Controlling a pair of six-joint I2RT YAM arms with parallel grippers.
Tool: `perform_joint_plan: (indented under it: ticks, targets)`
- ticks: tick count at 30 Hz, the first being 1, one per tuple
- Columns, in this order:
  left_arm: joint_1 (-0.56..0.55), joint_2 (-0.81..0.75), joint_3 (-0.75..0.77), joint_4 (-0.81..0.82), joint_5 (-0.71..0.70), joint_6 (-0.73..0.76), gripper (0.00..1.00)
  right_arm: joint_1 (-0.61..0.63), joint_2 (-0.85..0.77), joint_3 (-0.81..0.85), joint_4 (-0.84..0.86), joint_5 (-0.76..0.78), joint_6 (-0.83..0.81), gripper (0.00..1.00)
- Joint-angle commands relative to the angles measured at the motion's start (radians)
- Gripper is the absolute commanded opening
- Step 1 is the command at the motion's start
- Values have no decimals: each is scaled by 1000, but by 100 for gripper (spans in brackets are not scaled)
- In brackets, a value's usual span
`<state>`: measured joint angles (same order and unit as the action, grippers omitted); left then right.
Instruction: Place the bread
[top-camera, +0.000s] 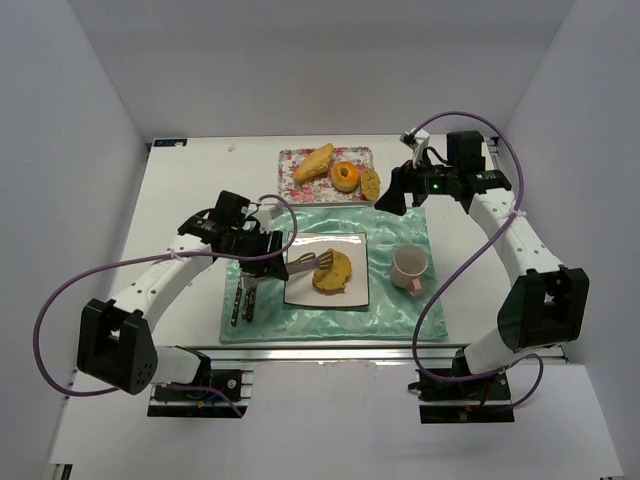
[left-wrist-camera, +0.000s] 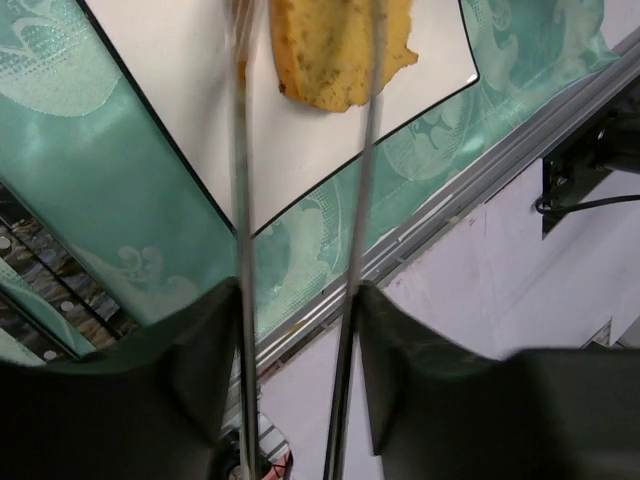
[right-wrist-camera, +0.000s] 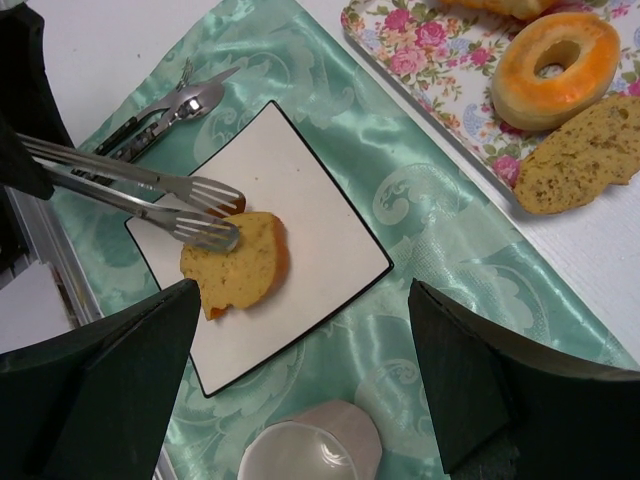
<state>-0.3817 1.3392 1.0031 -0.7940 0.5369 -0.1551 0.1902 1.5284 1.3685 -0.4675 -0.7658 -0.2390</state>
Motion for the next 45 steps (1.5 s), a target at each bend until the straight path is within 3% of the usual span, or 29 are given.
perform_joint_plan:
  ticks: [1, 4, 9, 14, 19, 23, 28, 31, 37, 41, 45]
  targets:
    - [-3, -63, 6, -11, -8, 20, 61, -5, -28, -14, 17, -6, -2, 89]
    - [-3, -84, 19, 1, 6, 19, 63, -5, -33, -17, 10, -1, -9, 89]
    - [-3, -121, 57, 7, -15, 5, 58, -5, -36, -28, 9, -3, -11, 89]
    - [3, -132, 92, 32, -145, -47, 49, -5, -34, -25, 9, -4, -10, 89]
    - [94, -89, 144, 42, -273, -54, 44, -6, -31, -20, 9, -7, -10, 89]
    - [283, -91, 132, 114, -314, -31, 45, -5, -31, -23, 12, -9, -13, 89]
    - [372, -28, 114, 218, -556, 22, 50, -5, -33, -23, 23, -15, -6, 89]
    - [469, 23, 26, 352, -577, 17, 51, -5, -30, -11, 20, -18, -6, 89]
    - [518, 152, -80, 493, -719, 52, 57, -8, -47, -11, 6, -1, -37, 89]
    - [534, 189, -159, 587, -701, 95, 61, -8, -59, -31, 9, 0, -34, 89]
    - [534, 251, -162, 578, -681, 98, 64, -8, -62, -40, 4, 0, -33, 89]
